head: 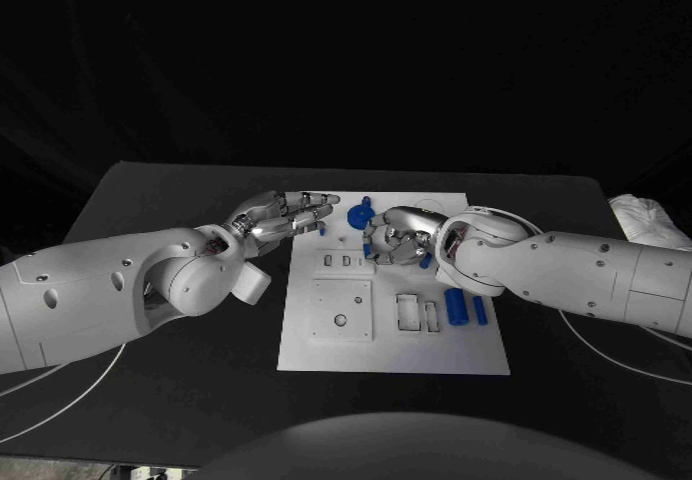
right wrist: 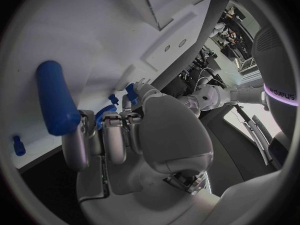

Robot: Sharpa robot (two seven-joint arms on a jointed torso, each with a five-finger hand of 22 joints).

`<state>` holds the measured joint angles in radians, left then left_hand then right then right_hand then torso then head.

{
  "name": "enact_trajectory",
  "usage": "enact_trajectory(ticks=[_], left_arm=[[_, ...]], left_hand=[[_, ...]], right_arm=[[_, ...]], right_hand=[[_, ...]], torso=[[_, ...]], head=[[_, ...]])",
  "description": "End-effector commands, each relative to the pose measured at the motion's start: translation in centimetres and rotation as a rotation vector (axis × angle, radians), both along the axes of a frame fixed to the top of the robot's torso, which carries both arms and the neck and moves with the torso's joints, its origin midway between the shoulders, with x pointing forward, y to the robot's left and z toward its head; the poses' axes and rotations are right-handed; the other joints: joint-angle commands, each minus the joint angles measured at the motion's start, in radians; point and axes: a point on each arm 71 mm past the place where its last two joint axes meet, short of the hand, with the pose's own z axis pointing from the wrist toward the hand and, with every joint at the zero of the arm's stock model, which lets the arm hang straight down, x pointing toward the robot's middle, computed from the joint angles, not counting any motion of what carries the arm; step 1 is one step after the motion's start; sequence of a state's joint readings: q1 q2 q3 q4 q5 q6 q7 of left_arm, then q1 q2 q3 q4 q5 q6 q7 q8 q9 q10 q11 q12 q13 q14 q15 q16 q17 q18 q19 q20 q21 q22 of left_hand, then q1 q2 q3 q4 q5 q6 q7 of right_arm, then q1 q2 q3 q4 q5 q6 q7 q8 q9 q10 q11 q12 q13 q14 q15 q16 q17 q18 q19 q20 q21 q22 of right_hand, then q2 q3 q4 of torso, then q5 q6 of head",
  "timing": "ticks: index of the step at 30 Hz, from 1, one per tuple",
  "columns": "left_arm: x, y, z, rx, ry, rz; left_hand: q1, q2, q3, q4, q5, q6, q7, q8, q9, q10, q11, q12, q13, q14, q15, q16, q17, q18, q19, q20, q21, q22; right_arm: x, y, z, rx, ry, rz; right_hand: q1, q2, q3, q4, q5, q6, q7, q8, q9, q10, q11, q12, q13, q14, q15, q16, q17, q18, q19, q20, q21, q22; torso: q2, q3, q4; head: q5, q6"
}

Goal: Assemble the parts on the task board

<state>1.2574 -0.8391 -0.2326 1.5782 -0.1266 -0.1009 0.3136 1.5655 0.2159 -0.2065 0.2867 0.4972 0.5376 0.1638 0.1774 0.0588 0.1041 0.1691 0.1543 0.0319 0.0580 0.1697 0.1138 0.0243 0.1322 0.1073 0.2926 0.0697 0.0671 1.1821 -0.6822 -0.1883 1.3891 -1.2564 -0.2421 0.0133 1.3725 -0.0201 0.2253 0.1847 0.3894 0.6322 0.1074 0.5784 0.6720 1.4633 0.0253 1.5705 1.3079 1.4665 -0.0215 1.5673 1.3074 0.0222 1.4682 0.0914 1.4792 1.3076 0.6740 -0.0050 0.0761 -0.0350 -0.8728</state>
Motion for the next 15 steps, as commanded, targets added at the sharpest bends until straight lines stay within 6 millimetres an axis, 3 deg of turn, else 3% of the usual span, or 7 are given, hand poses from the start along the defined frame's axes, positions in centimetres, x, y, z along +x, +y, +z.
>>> enact_trajectory(ticks=[1, 15], left_arm=[[-0.05, -0.18, 0.12, -0.011, -0.007, -0.015], [0.04, -0.15, 0.04, -0.003, -0.006, -0.018]], left_hand=[[0.005, 0.0, 0.005, -0.001, 0.005, 0.006, 0.025, 0.003, 0.002, 0.003, 0.003, 0.003, 0.001, 0.002, 0.008, 0.005, 0.002, -0.015, 0.006, 0.003, 0.005, 0.001], [0.004, 0.001, 0.006, 0.0, 0.005, 0.005, 0.026, 0.003, 0.001, 0.004, 0.004, 0.004, 0.001, 0.002, 0.009, 0.006, 0.002, -0.017, 0.007, 0.003, 0.006, 0.001]], right_arm=[[-0.1, 0.13, 0.01, 0.009, -0.013, 0.018], [-0.43, 0.03, -0.62, 0.027, 0.018, 0.018]], right_hand=[[-0.007, 0.002, 0.003, -0.001, 0.003, 0.005, 0.0, -0.005, 0.0, 0.107, 0.003, 0.0, 0.263, 0.104, 0.003, 0.003, 0.263, 0.009, 0.003, 0.002, -0.004, 0.221], [-0.014, 0.003, 0.005, -0.003, 0.001, 0.0, 0.003, -0.018, -0.007, 0.107, 0.005, 0.0, 0.263, 0.104, 0.004, 0.003, 0.263, 0.011, -0.001, 0.003, -0.008, 0.219]], torso=[[0.0, -0.001, -0.0011], [-0.001, -0.0005, -0.0003]], head=[[0.001, 0.0], [-0.002, 0.0]])
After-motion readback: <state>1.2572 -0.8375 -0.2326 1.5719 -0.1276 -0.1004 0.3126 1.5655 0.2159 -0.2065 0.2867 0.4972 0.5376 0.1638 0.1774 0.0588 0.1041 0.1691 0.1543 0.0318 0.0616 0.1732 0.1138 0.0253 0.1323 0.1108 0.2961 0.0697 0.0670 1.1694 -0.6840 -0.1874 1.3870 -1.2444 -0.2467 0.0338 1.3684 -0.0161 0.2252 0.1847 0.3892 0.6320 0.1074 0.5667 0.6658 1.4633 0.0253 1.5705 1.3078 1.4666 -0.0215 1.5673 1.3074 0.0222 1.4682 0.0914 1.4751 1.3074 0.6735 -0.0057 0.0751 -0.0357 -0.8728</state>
